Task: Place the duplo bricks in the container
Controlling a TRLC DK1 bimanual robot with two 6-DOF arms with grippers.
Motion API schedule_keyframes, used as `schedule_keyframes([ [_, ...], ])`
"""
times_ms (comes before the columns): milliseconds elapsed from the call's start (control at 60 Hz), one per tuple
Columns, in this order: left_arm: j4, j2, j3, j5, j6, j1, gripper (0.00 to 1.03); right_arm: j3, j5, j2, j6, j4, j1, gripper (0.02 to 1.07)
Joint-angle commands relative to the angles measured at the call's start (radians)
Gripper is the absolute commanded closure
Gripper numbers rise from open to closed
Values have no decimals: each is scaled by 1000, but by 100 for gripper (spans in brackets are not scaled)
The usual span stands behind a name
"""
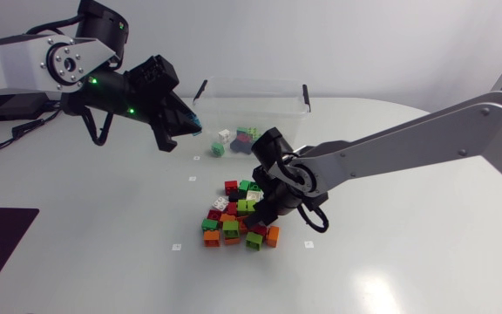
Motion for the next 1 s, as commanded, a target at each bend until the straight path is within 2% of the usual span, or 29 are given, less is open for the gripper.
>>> schedule_keyframes([
  [0, 20, 37, 64, 10, -66, -14, 71, -50, 5, -61, -17, 12, -13, 83],
  [183, 57, 140, 208, -1, -189, -43, 71, -104, 5, -233, -23, -30, -38, 83],
  [383, 141, 268, 351, -65, -333, -72, 70, -87, 2, -353, -26, -83, -68, 83],
  [667, 196, 423, 520, -150, -423, -75, 69, -12, -31, -389, -32, -122, -131, 82],
  [800, 193, 484, 593, -164, -440, -71, 67, 30, -46, -380, -34, -126, -162, 82],
  [850, 189, 513, 625, -174, -446, -69, 63, 51, -54, -374, -35, -129, -176, 82],
  [883, 189, 525, 639, -180, -451, -69, 56, 68, -58, -369, -37, -131, -185, 82],
  [950, 184, 545, 661, -196, -455, -72, 34, 109, -66, -351, -37, -139, -203, 82],
  [967, 184, 548, 665, -202, -457, -72, 24, 123, -69, -346, -37, -139, -208, 82],
  [983, 184, 550, 667, -205, -457, -72, 21, 129, -70, -345, -37, -139, -211, 82],
])
